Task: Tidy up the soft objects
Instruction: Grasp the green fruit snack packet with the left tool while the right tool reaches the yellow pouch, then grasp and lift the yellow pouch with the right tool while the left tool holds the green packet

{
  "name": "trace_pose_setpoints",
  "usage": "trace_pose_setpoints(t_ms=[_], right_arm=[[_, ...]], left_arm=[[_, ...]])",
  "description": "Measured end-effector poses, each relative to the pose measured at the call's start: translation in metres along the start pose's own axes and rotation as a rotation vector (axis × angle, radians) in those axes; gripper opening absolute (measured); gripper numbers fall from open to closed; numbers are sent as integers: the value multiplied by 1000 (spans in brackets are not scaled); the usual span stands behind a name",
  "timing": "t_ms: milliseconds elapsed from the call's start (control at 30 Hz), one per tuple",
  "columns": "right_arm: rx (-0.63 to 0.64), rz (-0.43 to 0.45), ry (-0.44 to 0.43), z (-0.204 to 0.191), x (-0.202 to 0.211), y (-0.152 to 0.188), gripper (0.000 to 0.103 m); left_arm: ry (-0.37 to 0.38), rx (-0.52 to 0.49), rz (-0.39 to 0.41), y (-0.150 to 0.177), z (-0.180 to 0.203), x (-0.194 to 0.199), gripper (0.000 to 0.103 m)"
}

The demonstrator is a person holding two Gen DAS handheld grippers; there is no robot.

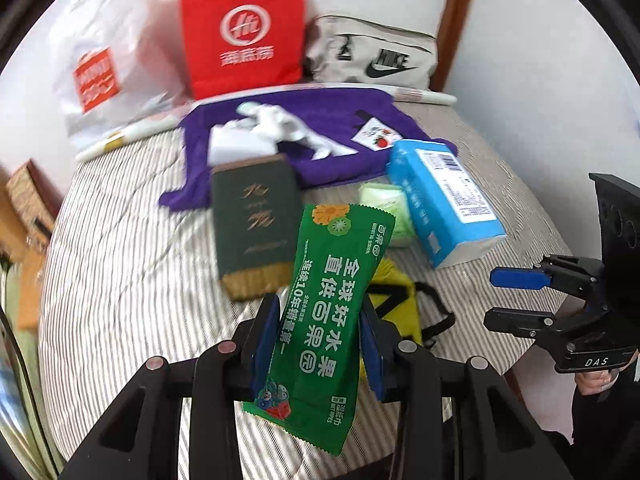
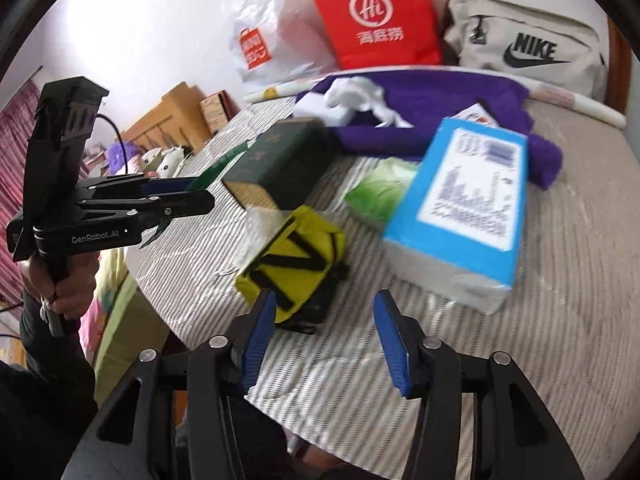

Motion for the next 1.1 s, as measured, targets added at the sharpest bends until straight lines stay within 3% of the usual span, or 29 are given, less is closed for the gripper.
trace_pose_setpoints(t_ms=[133,467,833,1033,1100], right_arm=[[-3,-8,-11,-12,-8,1,63],[-62,-77,-72,-33,-44,-12,63],[-97,-187,31,-32,-81,-11,67],[-121,-195,45,-34,-87,-18,74],[-130,-195,51,-36,-90,-21,75]], left_arm=[[-14,60,-14,19,-17,-10,36],[-17,147,-28,41,-53,-28,36],[5,146,-21,46,-65,-41,36],[-26,121,-38,56,-72,-49,36],[-20,112,-47,59,-73,-50,41]])
Point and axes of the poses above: each gripper's, at about its wrist camera, not at the fingertips, and x roughly against the way its jaws point, z to its right, y to its underside, the point moved 8 cm from there along -x, roughly the way its jaws point, and after that the axes turned 9 degrees about -z, right-handed, at the moved point
